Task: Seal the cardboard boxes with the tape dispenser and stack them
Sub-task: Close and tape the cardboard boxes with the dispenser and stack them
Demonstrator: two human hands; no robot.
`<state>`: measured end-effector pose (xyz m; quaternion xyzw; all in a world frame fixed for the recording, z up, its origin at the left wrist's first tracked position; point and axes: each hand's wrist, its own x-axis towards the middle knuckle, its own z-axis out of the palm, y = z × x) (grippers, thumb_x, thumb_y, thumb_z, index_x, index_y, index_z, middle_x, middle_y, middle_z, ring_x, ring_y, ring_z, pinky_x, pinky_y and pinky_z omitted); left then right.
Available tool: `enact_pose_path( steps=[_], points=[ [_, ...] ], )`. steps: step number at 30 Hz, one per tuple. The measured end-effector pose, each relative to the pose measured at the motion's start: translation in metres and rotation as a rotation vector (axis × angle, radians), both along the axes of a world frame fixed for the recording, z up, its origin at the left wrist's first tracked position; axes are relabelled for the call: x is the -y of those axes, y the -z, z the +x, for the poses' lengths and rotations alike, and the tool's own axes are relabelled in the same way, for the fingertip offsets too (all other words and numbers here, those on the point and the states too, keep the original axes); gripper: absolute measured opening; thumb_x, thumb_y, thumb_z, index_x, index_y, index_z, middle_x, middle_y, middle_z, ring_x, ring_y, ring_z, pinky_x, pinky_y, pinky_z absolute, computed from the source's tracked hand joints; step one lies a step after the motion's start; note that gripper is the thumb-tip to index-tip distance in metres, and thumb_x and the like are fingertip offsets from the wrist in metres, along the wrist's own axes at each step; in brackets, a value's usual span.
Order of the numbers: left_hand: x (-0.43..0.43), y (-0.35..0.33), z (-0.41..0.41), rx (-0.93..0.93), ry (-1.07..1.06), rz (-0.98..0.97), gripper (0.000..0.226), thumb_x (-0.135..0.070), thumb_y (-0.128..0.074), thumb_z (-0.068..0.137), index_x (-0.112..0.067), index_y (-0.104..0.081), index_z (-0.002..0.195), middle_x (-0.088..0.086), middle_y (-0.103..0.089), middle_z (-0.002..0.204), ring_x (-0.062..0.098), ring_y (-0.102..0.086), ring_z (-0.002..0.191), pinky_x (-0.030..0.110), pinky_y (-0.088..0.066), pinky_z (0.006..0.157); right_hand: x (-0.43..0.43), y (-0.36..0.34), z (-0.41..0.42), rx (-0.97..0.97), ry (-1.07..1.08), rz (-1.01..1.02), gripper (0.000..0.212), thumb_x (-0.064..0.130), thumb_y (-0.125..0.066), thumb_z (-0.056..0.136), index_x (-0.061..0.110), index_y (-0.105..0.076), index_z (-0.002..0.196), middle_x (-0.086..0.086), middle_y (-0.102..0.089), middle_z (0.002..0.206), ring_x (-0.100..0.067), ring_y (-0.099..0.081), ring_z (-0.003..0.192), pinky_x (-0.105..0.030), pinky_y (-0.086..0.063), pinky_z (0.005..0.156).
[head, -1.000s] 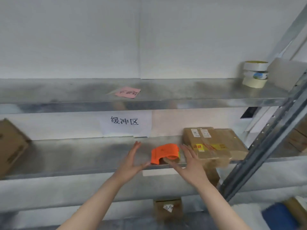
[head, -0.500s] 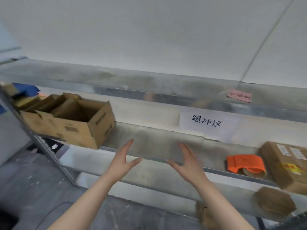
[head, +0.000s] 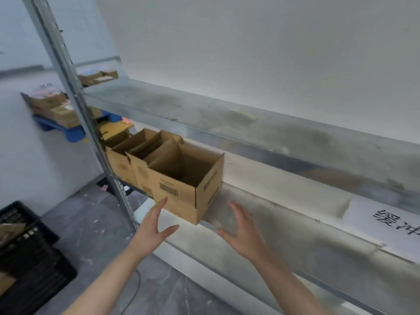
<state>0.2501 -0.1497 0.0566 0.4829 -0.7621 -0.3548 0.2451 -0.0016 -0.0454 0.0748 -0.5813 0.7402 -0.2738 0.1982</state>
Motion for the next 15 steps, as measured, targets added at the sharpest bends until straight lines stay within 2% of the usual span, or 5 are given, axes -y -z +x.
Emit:
enact_pose_path(
  steps=[5, 10, 13, 15],
  points=[
    [0.056, 0.017, 0.038, 0.024, -0.054, 0.106, 0.091, -0.056, -0.064, 0.077, -0.036, -0.014, 0.150, -0.011, -0.024, 0.155, 0.014, -0.024, 0.142, 0.042, -0.023, 0.117, 0.052, 0.019, 0.031, 0.139, -0.027, 0.061, 0.090, 0.055, -0.068, 0.081, 0.036, -0.014, 0.151, 0.011, -0.021, 0.158, -0.015, -0.022, 0.144, -0.039, -0.031, 0.115],
    [0.113, 0.040, 0.047, 0.034, -0.108, 0.251, 0.095, -0.048, -0.072, 0.078, -0.034, -0.011, 0.150, -0.006, -0.019, 0.157, 0.019, -0.021, 0.144, 0.045, -0.023, 0.118, 0.094, 0.043, 0.046, 0.251, 0.044, 0.116, 0.095, 0.065, -0.070, 0.073, 0.046, -0.015, 0.147, 0.015, -0.028, 0.153, -0.010, -0.032, 0.139, -0.032, -0.041, 0.107],
    [0.141, 0.050, 0.041, 0.009, -0.079, 0.308, 0.094, -0.039, -0.073, 0.080, -0.033, -0.012, 0.150, -0.007, -0.019, 0.157, 0.019, -0.020, 0.144, 0.047, -0.025, 0.117, 0.116, 0.060, 0.050, 0.280, 0.066, 0.083, 0.104, 0.069, -0.071, 0.069, 0.051, -0.006, 0.148, 0.019, -0.026, 0.154, -0.008, -0.033, 0.140, -0.039, -0.044, 0.108],
    [0.152, 0.056, 0.037, -0.045, -0.018, 0.321, 0.085, -0.033, -0.074, 0.081, -0.037, -0.017, 0.144, -0.013, -0.027, 0.149, 0.013, -0.024, 0.140, 0.045, -0.026, 0.116, 0.126, 0.066, 0.058, 0.325, 0.101, 0.090, 0.110, 0.065, -0.074, 0.068, 0.051, 0.000, 0.148, 0.017, -0.025, 0.154, -0.012, -0.033, 0.140, -0.041, -0.043, 0.108]
  ],
)
